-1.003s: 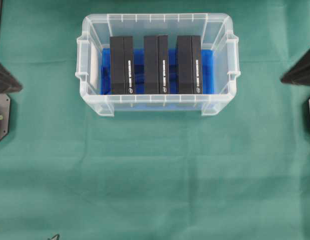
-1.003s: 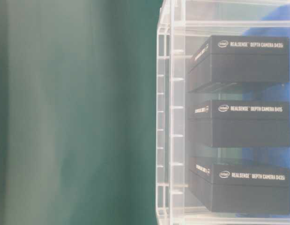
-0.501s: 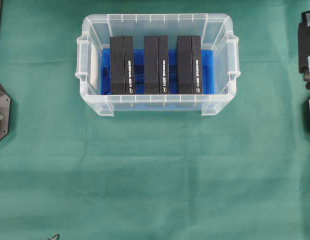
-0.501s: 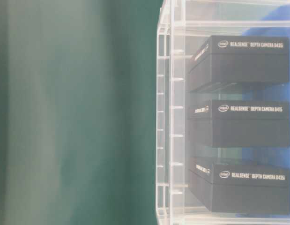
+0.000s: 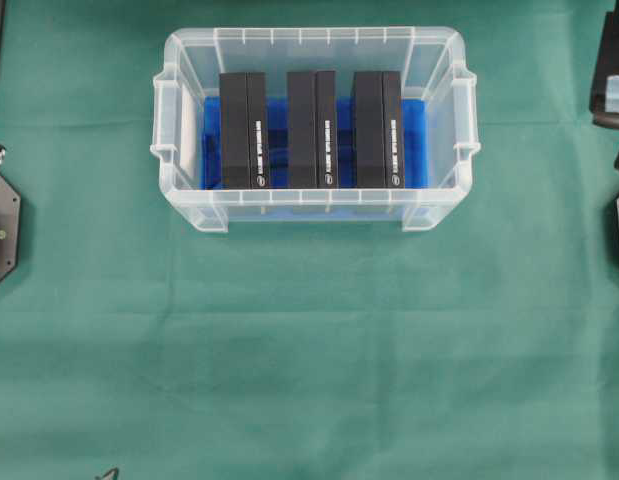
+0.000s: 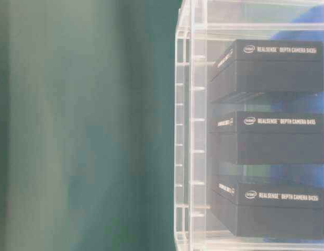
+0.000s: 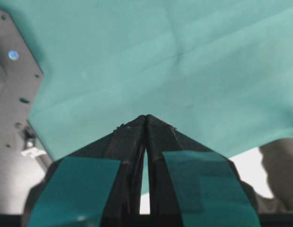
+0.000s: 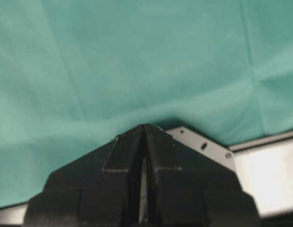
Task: Take the box out of the case with the left arm.
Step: 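Raise the left gripper from rest and swing it toward the case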
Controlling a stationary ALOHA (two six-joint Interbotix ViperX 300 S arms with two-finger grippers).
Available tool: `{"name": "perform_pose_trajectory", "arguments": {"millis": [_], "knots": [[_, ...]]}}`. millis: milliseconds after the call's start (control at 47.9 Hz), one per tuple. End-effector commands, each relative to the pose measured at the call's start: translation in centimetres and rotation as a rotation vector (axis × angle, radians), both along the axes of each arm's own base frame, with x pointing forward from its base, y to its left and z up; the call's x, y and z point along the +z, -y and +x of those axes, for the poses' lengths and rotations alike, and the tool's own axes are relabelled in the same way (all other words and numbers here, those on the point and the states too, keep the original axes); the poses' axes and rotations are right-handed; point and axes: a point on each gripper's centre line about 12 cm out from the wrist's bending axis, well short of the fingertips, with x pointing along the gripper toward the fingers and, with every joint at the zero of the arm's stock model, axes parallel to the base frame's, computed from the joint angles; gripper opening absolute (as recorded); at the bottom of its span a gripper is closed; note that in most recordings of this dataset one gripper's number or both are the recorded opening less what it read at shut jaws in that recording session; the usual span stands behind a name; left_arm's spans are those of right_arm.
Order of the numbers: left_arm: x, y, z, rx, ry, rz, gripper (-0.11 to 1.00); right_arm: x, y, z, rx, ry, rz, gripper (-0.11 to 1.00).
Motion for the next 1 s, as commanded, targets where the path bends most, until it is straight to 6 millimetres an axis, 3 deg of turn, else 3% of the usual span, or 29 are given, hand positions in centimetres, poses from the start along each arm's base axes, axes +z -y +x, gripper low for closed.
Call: {"name": "perform_pose_trajectory", "arguments": {"millis": [0, 334, 794, 982], "knots": [[0.8, -0.1, 0.2, 0.024, 0.027, -0.006, 0.02, 0.7, 0.2, 0.0, -0.007, 0.0, -0.014, 0.01], [0.6, -0.5, 0.9, 0.094, 0.026, -0.023, 0.02, 0.7, 0.3, -0.4, -0.004, -0.022, -0.027, 0.01], [0.7, -6.6, -0.6, 0.255, -0.008, 0.027, 0.02, 0.7, 0.3, -0.4, -0.005, -0.022, -0.025, 0.01], [0.6, -7.4, -1.3, 0.269, -0.044, 0.025, 0.02, 0.7, 0.3, -0.4, -0.005, -0.022, -0.025, 0.01]]}}
